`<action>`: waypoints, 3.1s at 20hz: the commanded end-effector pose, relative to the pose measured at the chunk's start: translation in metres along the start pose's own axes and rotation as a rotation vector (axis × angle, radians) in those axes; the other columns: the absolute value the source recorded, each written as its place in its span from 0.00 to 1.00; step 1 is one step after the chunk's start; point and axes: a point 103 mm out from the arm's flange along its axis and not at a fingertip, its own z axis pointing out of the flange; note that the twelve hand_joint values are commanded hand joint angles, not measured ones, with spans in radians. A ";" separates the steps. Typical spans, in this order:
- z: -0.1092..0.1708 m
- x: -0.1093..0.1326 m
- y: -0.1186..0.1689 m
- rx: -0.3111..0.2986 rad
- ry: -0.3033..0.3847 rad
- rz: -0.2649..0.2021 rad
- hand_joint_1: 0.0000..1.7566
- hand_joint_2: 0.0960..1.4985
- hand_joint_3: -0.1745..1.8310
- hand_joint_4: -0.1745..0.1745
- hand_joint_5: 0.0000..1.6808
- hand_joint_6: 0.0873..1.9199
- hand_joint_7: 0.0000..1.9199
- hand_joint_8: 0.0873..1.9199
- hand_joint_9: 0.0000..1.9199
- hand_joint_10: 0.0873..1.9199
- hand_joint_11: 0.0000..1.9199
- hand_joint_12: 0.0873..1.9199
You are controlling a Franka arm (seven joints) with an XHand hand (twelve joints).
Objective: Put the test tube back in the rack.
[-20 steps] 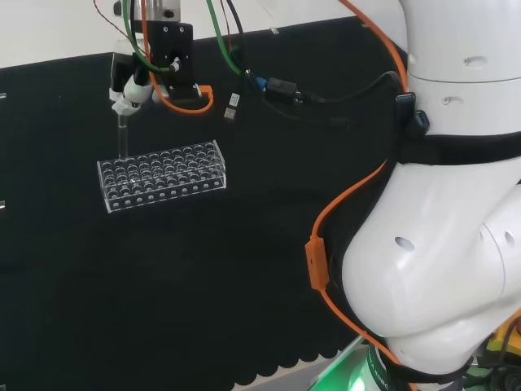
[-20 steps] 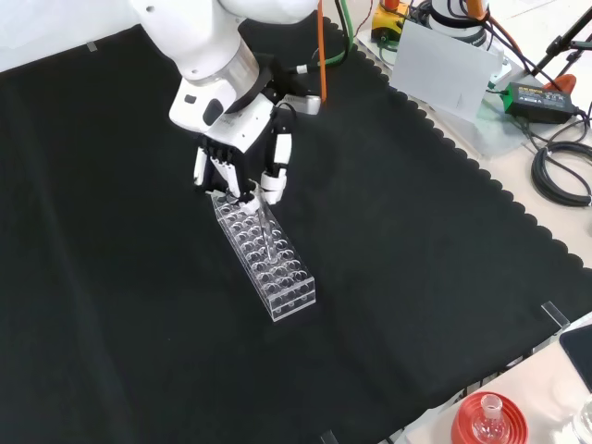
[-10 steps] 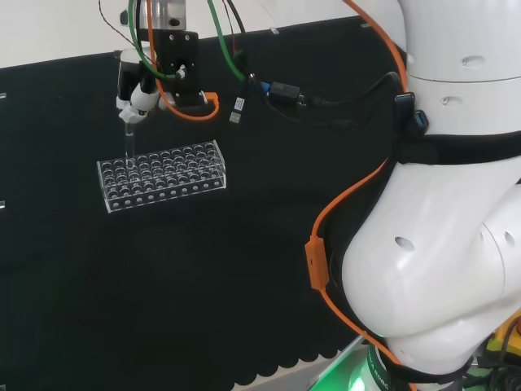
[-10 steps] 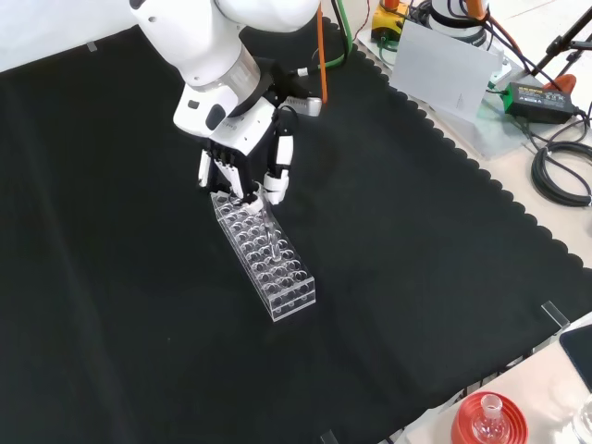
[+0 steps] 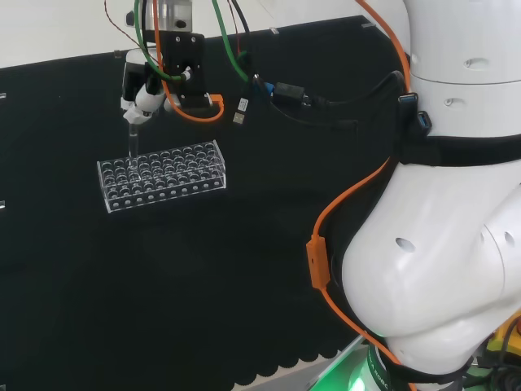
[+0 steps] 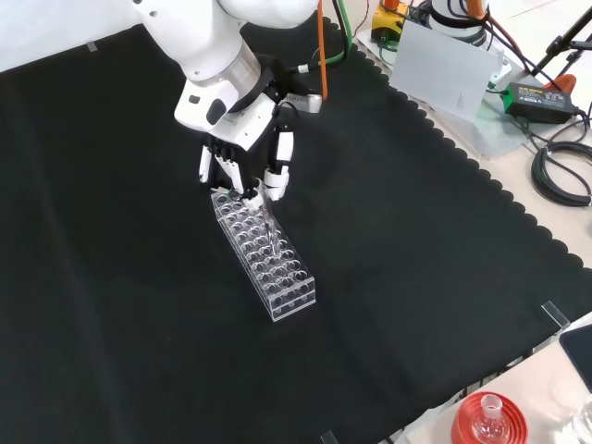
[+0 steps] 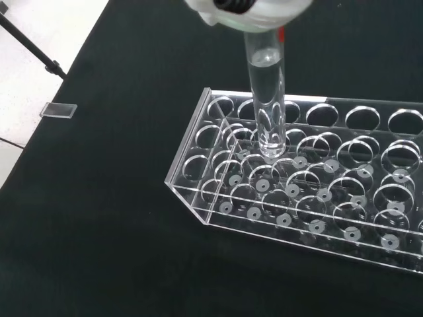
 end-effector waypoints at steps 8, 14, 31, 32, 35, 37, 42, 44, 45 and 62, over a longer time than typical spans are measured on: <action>0.001 0.005 0.007 0.005 -0.009 -0.005 0.81 0.66 0.00 0.00 0.82 0.12 0.77 0.18 0.74 0.00 0.29 0.67; 0.003 0.006 0.008 0.007 -0.006 -0.009 0.81 0.66 0.00 0.00 0.82 0.12 0.77 0.18 0.74 0.00 0.29 0.67; 0.006 0.004 0.006 0.015 -0.004 -0.017 0.81 0.66 0.00 0.00 0.82 0.12 0.78 0.18 0.74 0.00 0.29 0.67; 0.006 0.004 0.006 0.016 -0.005 -0.017 0.81 0.66 0.00 0.00 0.82 0.12 0.78 0.18 0.74 0.00 0.29 0.67; 0.008 0.004 0.006 0.020 -0.007 -0.017 0.81 0.66 0.00 0.00 0.82 0.12 0.78 0.18 0.74 0.00 0.29 0.67; 0.009 0.004 0.007 0.022 -0.009 -0.016 0.81 0.66 0.00 0.00 0.82 0.12 0.78 0.18 0.74 0.00 0.29 0.67; 0.011 0.005 0.007 0.026 -0.009 -0.017 0.81 0.66 0.00 0.00 0.82 0.12 0.78 0.18 0.74 0.00 0.29 0.67; 0.012 0.005 0.008 0.029 -0.010 -0.017 0.81 0.66 0.00 0.00 0.82 0.12 0.78 0.18 0.74 0.00 0.29 0.67; 0.013 0.005 0.008 0.032 -0.014 -0.017 0.81 0.66 0.00 0.00 0.82 0.12 0.78 0.18 0.74 0.00 0.29 0.67; 0.030 0.010 0.017 0.048 -0.020 -0.039 0.81 0.66 0.00 0.00 0.82 0.12 0.78 0.18 0.74 0.00 0.29 0.67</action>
